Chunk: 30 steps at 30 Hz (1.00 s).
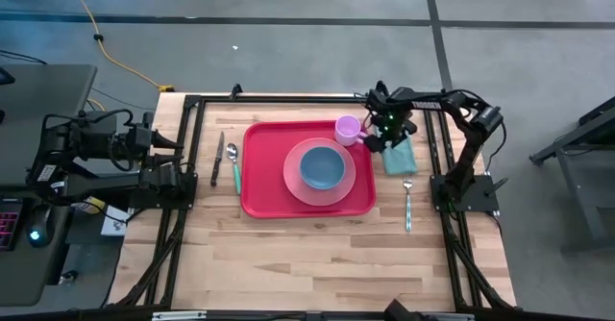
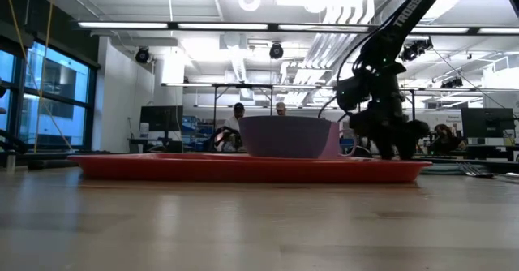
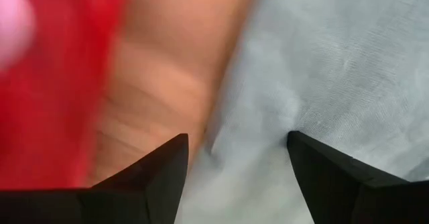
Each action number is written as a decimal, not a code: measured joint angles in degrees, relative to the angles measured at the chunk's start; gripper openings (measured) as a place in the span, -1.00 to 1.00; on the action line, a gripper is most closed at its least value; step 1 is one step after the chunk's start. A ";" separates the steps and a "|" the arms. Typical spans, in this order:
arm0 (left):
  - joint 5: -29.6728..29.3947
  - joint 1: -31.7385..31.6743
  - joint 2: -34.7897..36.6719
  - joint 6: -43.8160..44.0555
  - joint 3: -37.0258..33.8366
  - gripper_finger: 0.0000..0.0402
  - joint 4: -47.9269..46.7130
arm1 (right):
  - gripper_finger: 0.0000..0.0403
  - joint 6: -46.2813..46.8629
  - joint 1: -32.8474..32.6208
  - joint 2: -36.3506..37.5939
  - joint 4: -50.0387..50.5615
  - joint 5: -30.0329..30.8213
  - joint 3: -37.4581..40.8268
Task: Set up tray
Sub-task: Put the blue towel on the tray
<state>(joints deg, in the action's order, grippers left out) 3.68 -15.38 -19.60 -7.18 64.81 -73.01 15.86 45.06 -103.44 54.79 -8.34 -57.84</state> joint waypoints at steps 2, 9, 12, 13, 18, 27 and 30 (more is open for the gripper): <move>0.00 0.00 0.00 0.00 0.01 -0.24 0.01 | 0.20 -0.27 0.22 0.78 0.54 0.56 1.52; -0.08 0.01 0.00 0.00 0.00 -0.24 0.02 | 0.20 1.66 1.93 7.63 -2.76 0.30 9.43; -0.28 0.00 -0.01 0.00 0.01 -0.24 0.02 | 0.18 3.16 1.92 10.45 -5.51 0.20 11.86; -0.29 0.00 -0.01 0.00 0.01 -0.24 0.02 | 0.16 3.56 1.92 11.05 -6.22 0.24 12.47; -0.31 0.02 0.00 0.04 0.00 -0.24 0.02 | -0.03 5.86 1.36 11.69 -9.72 -0.41 15.08; -0.31 0.00 -0.01 0.37 0.01 -0.24 0.04 | -0.35 5.95 0.50 11.78 -11.20 -2.88 15.38; -0.26 0.02 0.01 0.36 0.01 -0.24 0.03 | -0.33 5.33 0.55 11.78 -11.54 -4.02 15.41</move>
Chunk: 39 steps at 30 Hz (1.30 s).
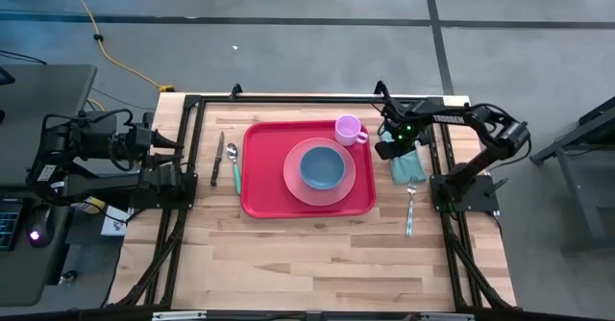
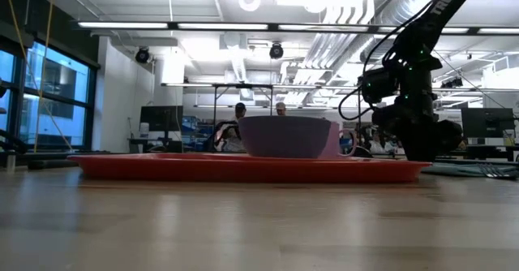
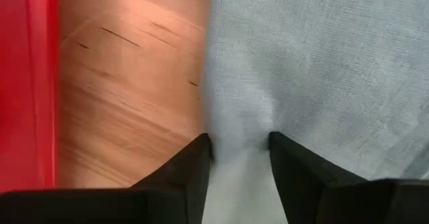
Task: Set up tray
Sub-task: Put the blue towel on the tray
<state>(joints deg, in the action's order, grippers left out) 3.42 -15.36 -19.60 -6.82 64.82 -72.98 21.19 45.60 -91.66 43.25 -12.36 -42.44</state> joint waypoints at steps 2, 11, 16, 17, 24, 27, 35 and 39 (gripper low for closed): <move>0.02 0.00 -0.01 -0.01 -0.02 -0.24 0.01 | -0.28 0.56 -0.22 0.00 -0.09 0.35 0.00; 0.00 -0.01 -0.01 -0.34 0.00 -0.24 0.01 | -0.43 -0.03 -1.46 -0.33 -0.96 2.47 0.17; 0.00 -0.01 0.00 -0.36 0.00 -0.24 0.01 | -0.77 -1.33 -1.33 -0.37 -0.67 3.07 0.22; 0.00 0.00 -0.02 -0.34 0.00 -0.24 0.01 | -0.85 -1.82 -1.31 -0.39 -0.70 3.05 0.22; 0.00 -0.02 -0.01 -0.19 0.00 -0.24 0.01 | -0.99 -1.55 -1.40 -0.65 -5.73 -2.58 0.28; 0.00 -0.01 -0.01 0.06 0.00 -0.24 0.01 | -0.99 -0.41 -1.44 -0.64 -5.89 -2.60 0.26; 0.08 -0.02 -0.02 0.14 0.00 -0.24 0.01 | -1.00 1.23 -1.67 4.19 -2.58 2.72 0.46; 0.11 -0.02 -0.02 -0.01 0.00 -0.24 0.01 | -1.00 1.51 -0.96 10.16 1.15 5.40 0.52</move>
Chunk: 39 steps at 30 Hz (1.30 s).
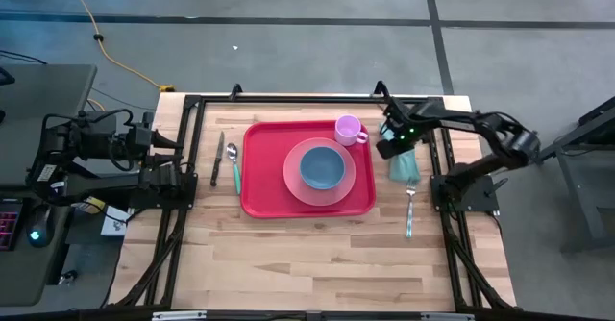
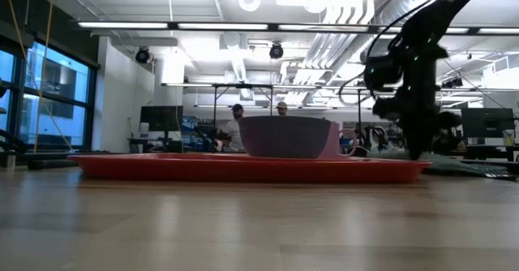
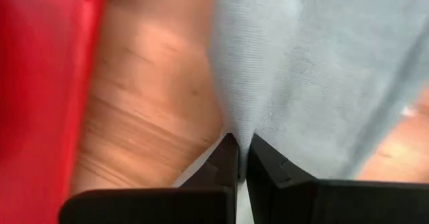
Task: Set up tray
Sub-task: Put the blue towel on the tray
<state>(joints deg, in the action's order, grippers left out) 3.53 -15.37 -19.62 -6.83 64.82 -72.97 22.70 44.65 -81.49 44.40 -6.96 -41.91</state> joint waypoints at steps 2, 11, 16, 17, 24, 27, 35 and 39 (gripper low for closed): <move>0.04 0.01 0.01 -0.22 0.00 -0.24 0.00 | -1.00 -0.02 0.28 3.19 1.76 0.47 -0.15; 0.11 0.00 0.00 -0.37 -0.01 -0.24 0.00 | -1.00 -0.36 0.34 14.39 9.98 4.04 -7.95; 0.09 0.02 0.01 -0.37 0.00 -0.24 0.00 | -1.00 -1.85 -0.12 15.43 12.51 4.90 -16.98; 0.08 0.00 0.01 -0.37 0.00 -0.24 0.00 | -1.00 -2.12 -0.63 15.43 13.21 5.49 -19.02; -0.15 0.00 0.01 -0.35 0.00 -0.24 0.00 | -1.00 -2.21 -5.00 15.43 14.19 6.84 -31.69; -0.17 0.00 0.02 -0.35 0.00 -0.24 0.01 | -1.00 -1.03 -7.82 15.43 14.30 7.72 -35.85; -0.50 0.00 0.00 -0.35 -0.01 -0.24 0.02 | -1.00 0.64 -18.48 9.81 13.58 9.87 -44.89; -0.86 0.01 0.00 -0.15 0.00 -0.24 0.09 | -1.00 -0.57 -23.53 3.90 12.23 10.07 -49.88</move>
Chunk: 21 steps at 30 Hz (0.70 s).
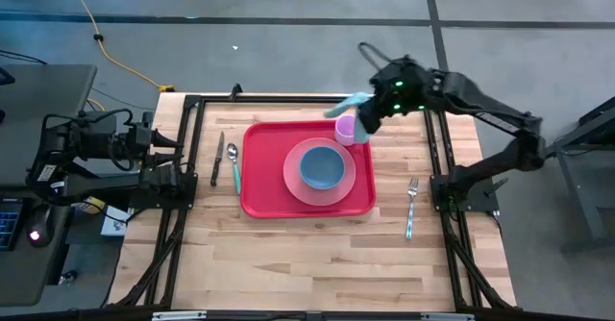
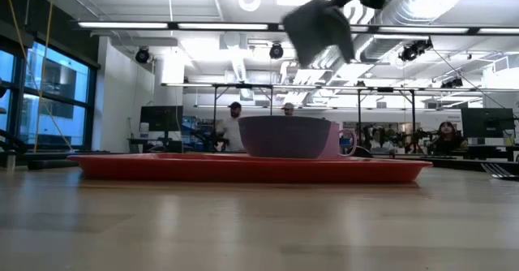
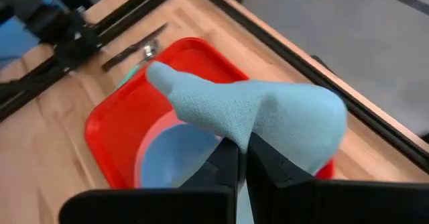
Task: Set up tray
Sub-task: Put the blue towel on the tray
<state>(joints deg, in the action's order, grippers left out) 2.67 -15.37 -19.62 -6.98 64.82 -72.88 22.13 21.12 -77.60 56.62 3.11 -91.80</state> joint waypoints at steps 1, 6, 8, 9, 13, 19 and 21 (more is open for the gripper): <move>0.01 0.01 0.02 0.06 0.00 -0.24 0.10 | -1.00 -0.41 -1.03 -1.50 -0.04 0.11 -1.43; 0.01 0.00 0.01 0.33 0.00 -0.24 3.94 | -1.00 -2.85 -5.14 -8.06 -0.35 0.16 -10.26; -0.06 -0.01 0.00 0.33 0.00 -0.24 7.12 | -1.00 -3.44 -6.39 -10.30 -0.35 0.20 -13.89; -0.08 -0.01 0.00 0.32 0.00 -0.24 8.95 | -1.00 -3.98 -6.90 -11.37 -0.38 0.21 -15.73; -0.10 0.00 -0.63 -0.39 0.04 -0.24 14.53 | -1.00 -5.64 -8.54 -15.65 -0.40 0.75 -22.25; 0.09 0.01 -4.28 0.51 0.02 -0.24 17.19 | -1.00 -7.24 -9.28 -20.98 -0.79 -0.08 -27.23; 1.50 0.00 -5.76 0.26 0.02 -0.24 18.22 | -1.00 -7.43 -9.34 -21.78 -1.98 -0.77 -27.32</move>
<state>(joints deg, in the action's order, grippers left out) 4.16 -15.36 -25.37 -6.72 64.84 -54.66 14.70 11.77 -99.38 54.64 2.34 -119.12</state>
